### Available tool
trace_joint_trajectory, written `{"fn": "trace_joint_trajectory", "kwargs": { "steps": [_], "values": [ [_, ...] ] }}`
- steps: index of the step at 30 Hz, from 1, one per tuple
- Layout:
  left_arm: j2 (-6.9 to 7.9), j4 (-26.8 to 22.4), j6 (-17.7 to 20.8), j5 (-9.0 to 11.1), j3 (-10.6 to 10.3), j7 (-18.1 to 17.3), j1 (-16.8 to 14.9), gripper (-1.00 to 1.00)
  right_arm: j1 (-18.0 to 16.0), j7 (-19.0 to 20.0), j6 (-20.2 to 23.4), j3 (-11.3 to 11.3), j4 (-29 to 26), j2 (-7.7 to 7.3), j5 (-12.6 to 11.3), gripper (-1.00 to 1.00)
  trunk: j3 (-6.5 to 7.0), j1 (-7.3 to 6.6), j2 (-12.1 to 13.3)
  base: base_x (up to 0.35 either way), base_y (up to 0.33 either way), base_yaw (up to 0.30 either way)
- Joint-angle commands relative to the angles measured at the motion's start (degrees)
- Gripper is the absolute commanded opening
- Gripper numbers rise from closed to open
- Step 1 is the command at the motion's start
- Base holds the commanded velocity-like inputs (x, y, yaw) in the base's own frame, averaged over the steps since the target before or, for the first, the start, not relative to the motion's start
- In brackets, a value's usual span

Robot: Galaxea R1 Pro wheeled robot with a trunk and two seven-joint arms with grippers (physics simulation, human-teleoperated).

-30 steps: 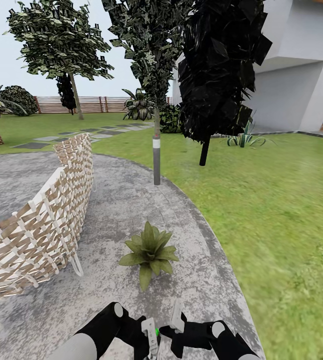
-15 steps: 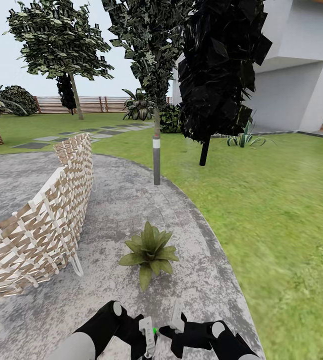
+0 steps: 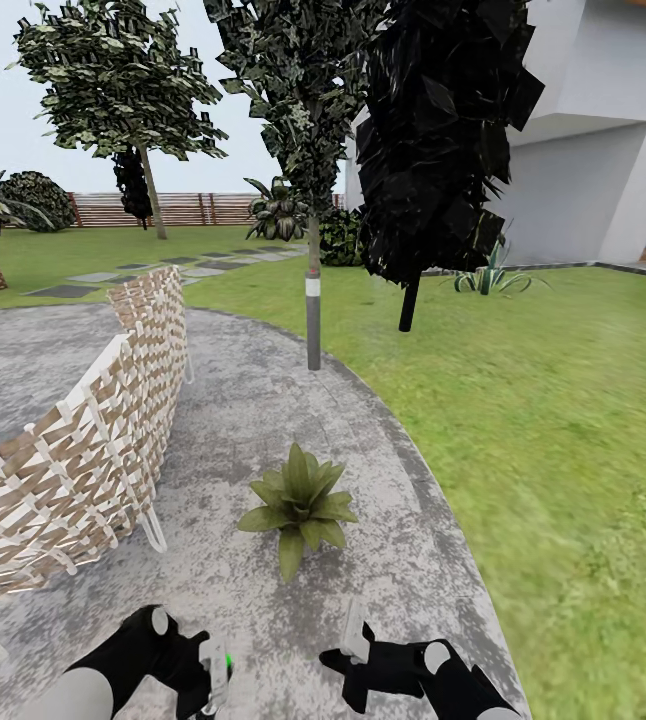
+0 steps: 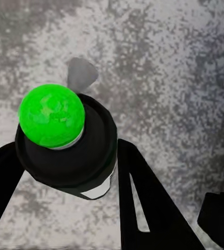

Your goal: Pick up the pesticide atomizer in the garden and spray insectifuge to fully cover both potted plants in the garden.

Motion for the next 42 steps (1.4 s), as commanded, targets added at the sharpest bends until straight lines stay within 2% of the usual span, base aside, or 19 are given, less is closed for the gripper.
{"fn": "trace_joint_trajectory", "kwargs": {
  "steps": [1, 2, 3, 5, 6, 10, 13, 15, 16, 19, 22, 24, 28, 29, 32, 34, 36, 39, 42],
  "values": [
    [0.22, -0.04, -0.51, -0.35, 0.60, -0.15, 0.00, -1.00, -0.03, 0.30, -0.15, -0.53, -0.09, 0.07, 0.36, -1.00, -0.06, -0.01, -0.02, 0.000, 0.000, 0.000],
    [0.34, 0.04, -0.49, 0.05, 0.71, -0.12, 0.10, -1.00, -0.03, 0.24, -0.15, -0.61, 0.00, -0.24, 0.28, -1.00, -0.06, -0.01, -0.02, 0.000, 0.000, 0.000],
    [0.41, 0.20, -0.48, 0.92, 0.99, -0.07, 0.25, -1.00, -0.01, 0.22, -0.15, -0.72, 0.16, -2.36, 0.18, -1.00, -0.06, -0.01, -0.02, 0.000, 0.000, 0.000],
    [0.52, 0.52, -0.67, 5.40, 2.56, -0.03, 0.45, -1.00, 0.21, 0.18, -0.15, -3.18, 0.58, -7.55, -0.42, -1.00, -0.06, -0.01, -0.02, 0.000, 0.000, 0.000],
    [0.57, 0.59, -1.12, 7.05, 2.93, -0.02, 0.47, -1.00, 0.28, 0.18, -0.15, -4.97, 0.81, -8.83, -0.95, -1.00, -0.06, -0.01, -0.02, 0.000, 0.000, 0.000],
    [0.81, 0.66, -5.52, 14.88, 4.10, 0.60, 1.48, -1.00, 2.56, 0.03, -0.15, -20.99, 3.00, -15.74, -2.97, -1.00, -0.06, -0.01, -0.02, 0.000, 0.000, 0.000],
    [2.17, 0.61, -6.19, 18.13, 5.67, 2.73, 1.99, -1.00, 4.84, -1.50, -0.19, -28.43, 3.33, -17.27, -3.05, -1.00, -0.06, -0.01, -0.02, 0.000, 0.000, 0.000],
    [2.67, 0.70, -6.32, 20.81, 7.60, 4.99, 2.12, -1.00, 5.43, -7.73, -0.23, -30.49, 3.40, -17.70, -3.05, -1.00, -0.06, -0.01, -0.02, 0.000, 0.000, 0.000],
    [2.74, 0.72, -6.33, 21.57, 8.09, 5.97, 2.29, -1.00, 5.63, -11.01, -0.21, -30.81, 3.43, -17.81, -3.05, -1.00, -0.06, -0.01, -0.02, 0.000, 0.000, 0.000],
    [2.81, 0.74, -6.32, 24.34, 8.90, 12.22, 3.09, -1.00, 6.12, -25.85, -0.16, -31.26, 5.75, -17.86, -3.13, -1.00, -0.06, -0.01, -0.02, 0.000, 0.000, 0.000],
    [2.79, 0.98, -6.31, 28.03, 9.02, 17.10, 3.29, -1.00, 6.19, -33.59, -0.15, -31.32, 8.87, -17.74, -3.14, -1.00, -0.06, -0.01, -0.02, 0.000, 0.000, 0.000],
    [2.67, 1.60, -6.29, 30.47, 9.02, 18.28, 3.31, -1.00, 6.20, -35.81, -0.15, -31.33, 9.46, -17.53, -3.14, -1.00, -0.06, -0.01, -0.02, 0.000, 0.000, 0.000],
    [2.68, 2.03, -6.28, 34.76, 9.04, 19.50, 3.32, -1.00, 6.30, -36.81, -0.15, -31.33, 9.81, -17.40, -3.14, -1.00, -0.06, -0.01, -0.02, 0.000, 0.000, 0.000],
    [2.68, 2.05, -6.28, 35.95, 9.04, 21.49, 3.45, -1.00, 6.43, -36.93, -0.15, -31.33, 10.08, -17.30, -3.14, 1.00, -0.06, -0.01, -0.02, 0.000, 0.000, 0.000],
    [2.27, 2.60, -6.37, 37.77, 8.99, 28.12, 3.64, -1.00, 6.54, -37.35, -0.15, -31.36, 11.15, -17.18, -3.21, 1.00, -0.06, -0.01, -0.02, 0.000, 0.000, 0.000],
    [2.03, 3.94, -6.38, 38.15, 8.99, 31.32, 3.67, -1.00, 6.56, -40.61, -0.15, -31.40, 11.37, -17.15, -3.24, 1.00, -0.06, -0.01, -0.02, 0.000, 0.000, 0.000],
    [1.78, 4.40, -6.10, 38.27, 9.10, 32.31, 3.67, -1.00, 6.56, -45.43, -0.15, -31.36, 11.66, -16.98, -3.26, 1.00, -0.06, -0.01, -0.02, 0.000, 0.000, 0.000],
    [1.00, 4.64, -5.65, 38.28, 9.19, 32.74, 3.68, -1.00, 6.56, -49.02, -0.15, -31.44, 12.77, -15.99, -3.63, 1.00, -0.06, -0.01, -0.02, 0.000, 0.000, 0.000],
    [0.00, 4.69, -5.35, 38.23, 9.06, 32.77, 3.68, -1.00, 6.56, -50.09, -0.15, -31.50, 13.20, -15.55, -8.50, 1.00, -0.06, -0.01, -0.02, 0.000, 0.000, 0.000]
  ]
}}
